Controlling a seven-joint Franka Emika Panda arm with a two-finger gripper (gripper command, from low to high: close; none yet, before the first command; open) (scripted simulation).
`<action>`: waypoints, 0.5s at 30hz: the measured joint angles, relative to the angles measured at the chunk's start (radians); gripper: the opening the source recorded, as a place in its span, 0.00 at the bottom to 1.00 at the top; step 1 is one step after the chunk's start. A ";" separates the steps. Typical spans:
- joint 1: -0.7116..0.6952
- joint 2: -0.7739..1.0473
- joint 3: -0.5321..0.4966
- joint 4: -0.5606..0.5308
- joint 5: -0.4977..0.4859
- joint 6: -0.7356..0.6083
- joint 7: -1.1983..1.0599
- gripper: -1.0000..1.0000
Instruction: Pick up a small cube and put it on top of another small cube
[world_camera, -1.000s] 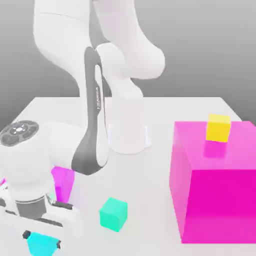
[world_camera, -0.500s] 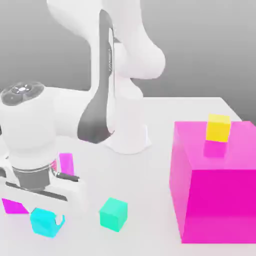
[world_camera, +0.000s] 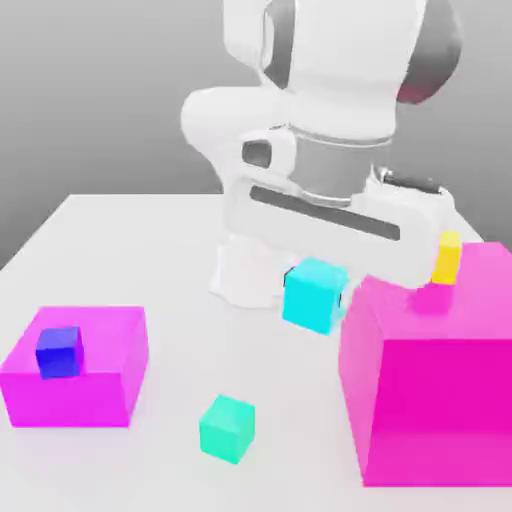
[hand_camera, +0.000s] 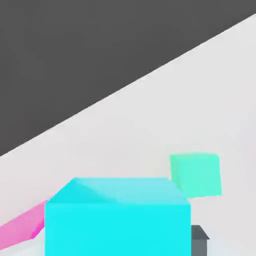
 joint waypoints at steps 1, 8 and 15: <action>0.020 -0.033 0.017 -0.005 0.023 -0.024 0.031 0.00; 0.154 -0.240 0.116 -0.055 0.192 -0.144 0.207 0.00; 0.163 -0.206 0.151 -0.145 0.215 -0.018 0.219 1.00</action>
